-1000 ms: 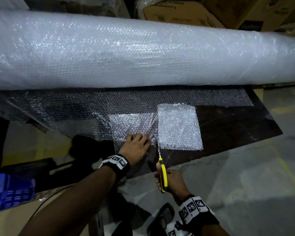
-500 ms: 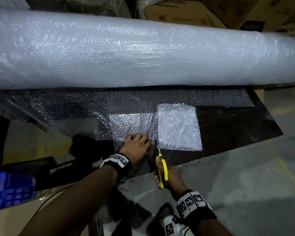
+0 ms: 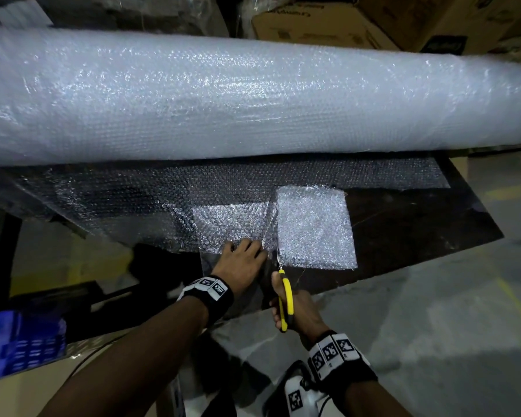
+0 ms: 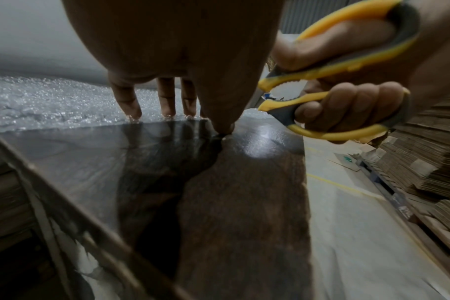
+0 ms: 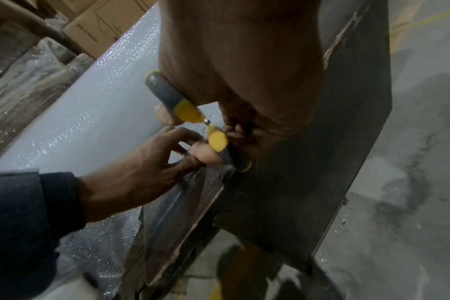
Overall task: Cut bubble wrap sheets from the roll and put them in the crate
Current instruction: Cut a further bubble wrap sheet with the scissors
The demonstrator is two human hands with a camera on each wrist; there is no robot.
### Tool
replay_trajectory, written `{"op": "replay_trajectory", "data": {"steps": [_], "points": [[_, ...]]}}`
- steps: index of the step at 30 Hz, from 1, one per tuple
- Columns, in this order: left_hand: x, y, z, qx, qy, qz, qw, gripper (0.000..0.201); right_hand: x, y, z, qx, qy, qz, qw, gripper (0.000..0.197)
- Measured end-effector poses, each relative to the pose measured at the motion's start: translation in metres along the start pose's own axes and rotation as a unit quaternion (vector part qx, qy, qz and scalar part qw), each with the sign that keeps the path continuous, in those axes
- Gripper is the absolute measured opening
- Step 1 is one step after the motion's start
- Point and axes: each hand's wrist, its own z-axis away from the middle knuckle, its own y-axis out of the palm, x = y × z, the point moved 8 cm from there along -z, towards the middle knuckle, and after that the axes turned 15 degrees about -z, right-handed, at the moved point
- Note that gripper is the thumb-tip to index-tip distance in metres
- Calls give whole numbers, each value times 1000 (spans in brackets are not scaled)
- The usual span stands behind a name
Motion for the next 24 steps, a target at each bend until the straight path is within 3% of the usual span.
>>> {"op": "replay_trajectory", "data": {"steps": [4,19,24], "points": [[1,0,0,-2,-5,8,1000,41,0,0,-4,-7,-15,13,1000,62],[14,-1,-18,-43,-29,-3,999,42,-9,0,-15,23,43,-13,999,78],[12,-5,-31,-62,-13,-37,997,32,-12,-3,-13,37,54,-2,998,79]]}}
